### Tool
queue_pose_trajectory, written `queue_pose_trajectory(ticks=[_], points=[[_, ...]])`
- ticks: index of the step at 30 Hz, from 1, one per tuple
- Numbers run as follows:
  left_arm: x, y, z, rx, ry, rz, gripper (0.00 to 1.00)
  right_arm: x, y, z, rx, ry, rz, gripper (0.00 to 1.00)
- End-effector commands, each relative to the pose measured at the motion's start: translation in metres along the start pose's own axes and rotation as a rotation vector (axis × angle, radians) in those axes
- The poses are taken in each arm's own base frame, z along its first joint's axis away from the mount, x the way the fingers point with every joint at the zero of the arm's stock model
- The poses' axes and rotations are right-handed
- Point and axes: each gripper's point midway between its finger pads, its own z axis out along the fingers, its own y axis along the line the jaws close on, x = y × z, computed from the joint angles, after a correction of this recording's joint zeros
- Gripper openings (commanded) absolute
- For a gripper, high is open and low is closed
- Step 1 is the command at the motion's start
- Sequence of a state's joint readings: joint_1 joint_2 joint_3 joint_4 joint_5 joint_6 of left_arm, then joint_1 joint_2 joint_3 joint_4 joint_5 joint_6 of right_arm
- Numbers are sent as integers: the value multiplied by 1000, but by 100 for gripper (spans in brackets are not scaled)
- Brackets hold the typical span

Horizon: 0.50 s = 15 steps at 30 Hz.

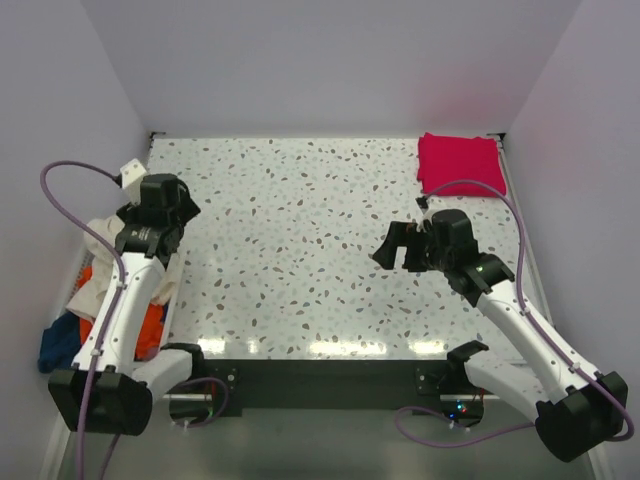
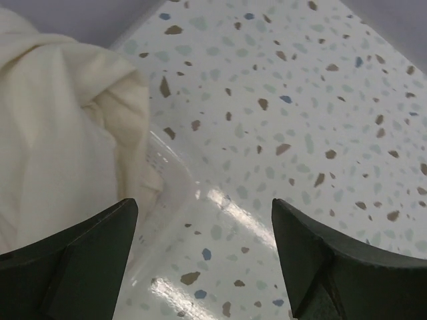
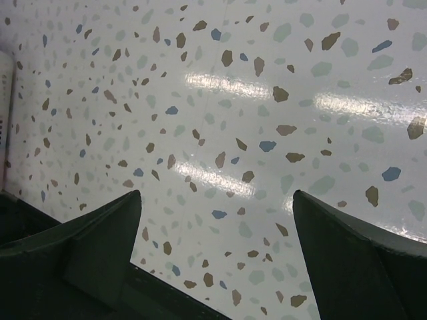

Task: Fold and stack the t-shirts
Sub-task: Grab the tshirt from the pile

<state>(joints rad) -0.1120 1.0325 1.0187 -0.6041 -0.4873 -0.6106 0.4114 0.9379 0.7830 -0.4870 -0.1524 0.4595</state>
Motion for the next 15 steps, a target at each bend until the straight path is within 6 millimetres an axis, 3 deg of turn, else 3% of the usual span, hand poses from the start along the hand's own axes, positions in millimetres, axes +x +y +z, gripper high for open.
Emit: queue_pose_trajectory(ticks=[1,2,7,13,15], points=[[-10,49,21,-244,-25,-101,87,2,4,-1,-26,16,-13,99],[-12,71,28,-304,-25,-141,87,3,5,-1,-32,18,-17,99],[4,107,46,-423,-4,-184,87,7,6,2,-47,39,-18,99],[13,118,54,-474,10,-182,87,9,8,4,-57,53,-17,99],[-1,113,49,-454,-9,-195,86,11,8,5,-62,64,-14,99]])
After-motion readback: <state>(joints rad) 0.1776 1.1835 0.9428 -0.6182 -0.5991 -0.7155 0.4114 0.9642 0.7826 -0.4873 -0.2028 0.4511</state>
